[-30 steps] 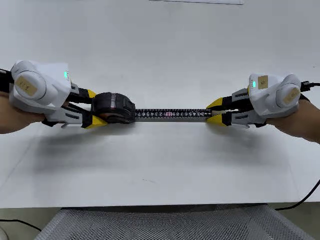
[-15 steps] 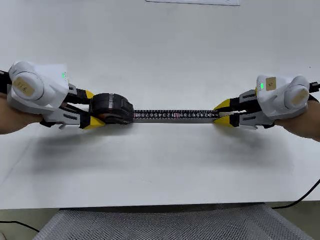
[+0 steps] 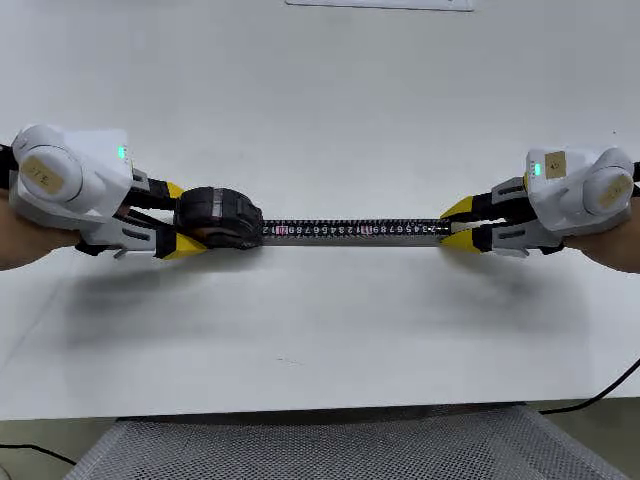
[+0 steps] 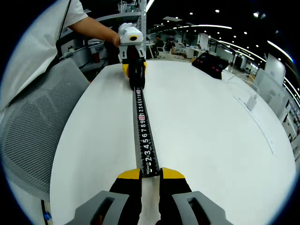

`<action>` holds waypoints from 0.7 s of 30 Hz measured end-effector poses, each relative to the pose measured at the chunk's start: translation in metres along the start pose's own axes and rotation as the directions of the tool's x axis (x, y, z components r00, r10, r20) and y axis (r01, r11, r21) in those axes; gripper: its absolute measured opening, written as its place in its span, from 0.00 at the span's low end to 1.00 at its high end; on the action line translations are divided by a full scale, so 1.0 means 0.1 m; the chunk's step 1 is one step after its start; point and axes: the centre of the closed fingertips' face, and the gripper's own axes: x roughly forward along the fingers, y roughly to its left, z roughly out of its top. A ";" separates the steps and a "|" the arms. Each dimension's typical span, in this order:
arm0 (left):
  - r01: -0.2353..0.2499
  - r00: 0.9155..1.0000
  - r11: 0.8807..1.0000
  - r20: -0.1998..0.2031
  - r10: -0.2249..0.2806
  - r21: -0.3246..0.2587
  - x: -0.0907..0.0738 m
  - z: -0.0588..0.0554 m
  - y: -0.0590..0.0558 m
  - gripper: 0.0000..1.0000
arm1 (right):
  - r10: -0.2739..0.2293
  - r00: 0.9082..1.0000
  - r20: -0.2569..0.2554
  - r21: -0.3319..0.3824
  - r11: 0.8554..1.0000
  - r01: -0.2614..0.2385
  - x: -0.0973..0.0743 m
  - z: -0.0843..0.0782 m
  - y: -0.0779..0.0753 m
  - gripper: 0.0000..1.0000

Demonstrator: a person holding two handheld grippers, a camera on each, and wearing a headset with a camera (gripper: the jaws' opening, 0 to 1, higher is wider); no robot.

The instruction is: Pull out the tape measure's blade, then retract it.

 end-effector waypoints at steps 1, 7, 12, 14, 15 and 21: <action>0.000 1.000 1.000 0.000 0.000 0.001 0.00 0.00 0.00 0.25 | 0.001 1.000 -0.002 0.002 1.000 -0.001 -0.01 -0.01 0.00 0.09; -0.001 1.000 1.000 -0.002 0.001 0.003 0.00 0.00 0.00 0.25 | -0.006 1.000 -0.014 0.006 1.000 0.006 -0.07 -0.08 -0.01 0.09; -0.001 1.000 1.000 -0.004 0.001 0.005 0.00 0.01 0.00 0.25 | -0.013 1.000 -0.028 0.004 1.000 0.013 -0.08 -0.14 -0.03 0.09; -0.002 1.000 1.000 -0.002 0.002 0.007 0.00 0.01 0.00 0.25 | -0.014 0.999 -0.031 0.008 1.000 0.015 -0.09 -0.15 -0.04 0.09; -0.003 1.000 1.000 -0.001 0.003 0.005 0.00 0.01 0.00 0.25 | -0.016 0.999 -0.030 0.009 1.000 0.016 -0.09 -0.15 -0.05 0.09; -0.015 1.000 1.000 0.000 0.015 -0.011 0.00 0.02 0.00 0.25 | -0.014 0.999 -0.043 0.001 1.000 0.014 -0.09 -0.12 -0.03 0.10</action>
